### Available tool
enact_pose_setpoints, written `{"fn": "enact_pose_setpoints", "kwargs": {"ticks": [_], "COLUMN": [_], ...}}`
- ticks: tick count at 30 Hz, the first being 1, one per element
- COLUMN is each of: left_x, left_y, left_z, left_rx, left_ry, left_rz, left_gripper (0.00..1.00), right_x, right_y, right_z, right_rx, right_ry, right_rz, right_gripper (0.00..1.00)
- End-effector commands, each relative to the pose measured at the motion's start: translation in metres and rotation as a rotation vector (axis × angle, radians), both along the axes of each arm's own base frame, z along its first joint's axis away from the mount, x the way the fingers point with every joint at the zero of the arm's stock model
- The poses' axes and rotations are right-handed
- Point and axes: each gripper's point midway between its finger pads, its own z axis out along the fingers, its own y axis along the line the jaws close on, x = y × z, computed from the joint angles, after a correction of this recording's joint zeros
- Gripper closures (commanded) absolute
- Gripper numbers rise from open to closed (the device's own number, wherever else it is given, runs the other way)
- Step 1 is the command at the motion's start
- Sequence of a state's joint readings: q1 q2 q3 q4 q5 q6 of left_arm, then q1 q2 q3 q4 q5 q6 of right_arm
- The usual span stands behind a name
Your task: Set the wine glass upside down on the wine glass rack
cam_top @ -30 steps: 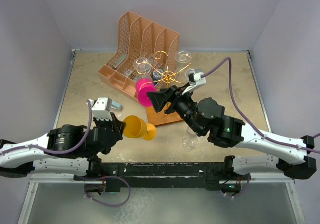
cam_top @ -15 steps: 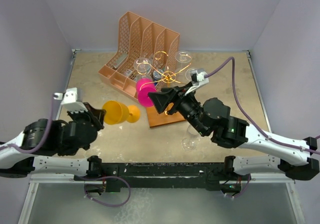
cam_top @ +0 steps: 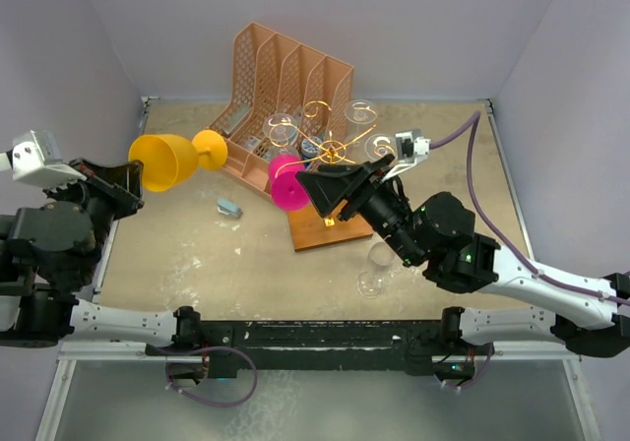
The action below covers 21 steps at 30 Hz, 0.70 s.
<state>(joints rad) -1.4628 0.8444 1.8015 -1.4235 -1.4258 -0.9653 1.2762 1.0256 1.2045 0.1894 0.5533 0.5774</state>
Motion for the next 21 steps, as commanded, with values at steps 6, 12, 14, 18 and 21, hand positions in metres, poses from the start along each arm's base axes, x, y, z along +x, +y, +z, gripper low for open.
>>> {"fn": "enact_pose_setpoints", "kwargs": {"ticks": [6,12,14,18,21], "left_x": [0.005,-0.001,-0.003,-0.008,-0.011], "left_y": [-0.037,-0.087,-0.098,-0.119,-0.13], "left_z": [0.068,0.102,0.112,0.129,0.137], "left_rx": [-0.144,-0.22,-0.243,-0.298,-0.327], "left_ry": [-0.168,-0.295,-0.328,-0.388,-0.423], "left_rz": [-0.083,-0.234,-0.266,-0.329,-0.361], "left_gripper": [1.0,1.0,1.0,1.0,1.0], "right_x": [-0.007,-0.002,-0.001,0.001,0.007], "right_y": [-0.008,-0.007,-0.001,0.002,-0.001], "right_z": [0.077,0.107,0.115,0.13,0.132], "right_rx": [0.345,0.552,0.584,0.692,0.802], "right_ry": [0.039,0.121,0.123,0.173,0.249], "right_rz": [0.05,0.061,0.075,0.123,0.15], "right_gripper": [0.36,0.36,0.36,0.36,0.38]}}
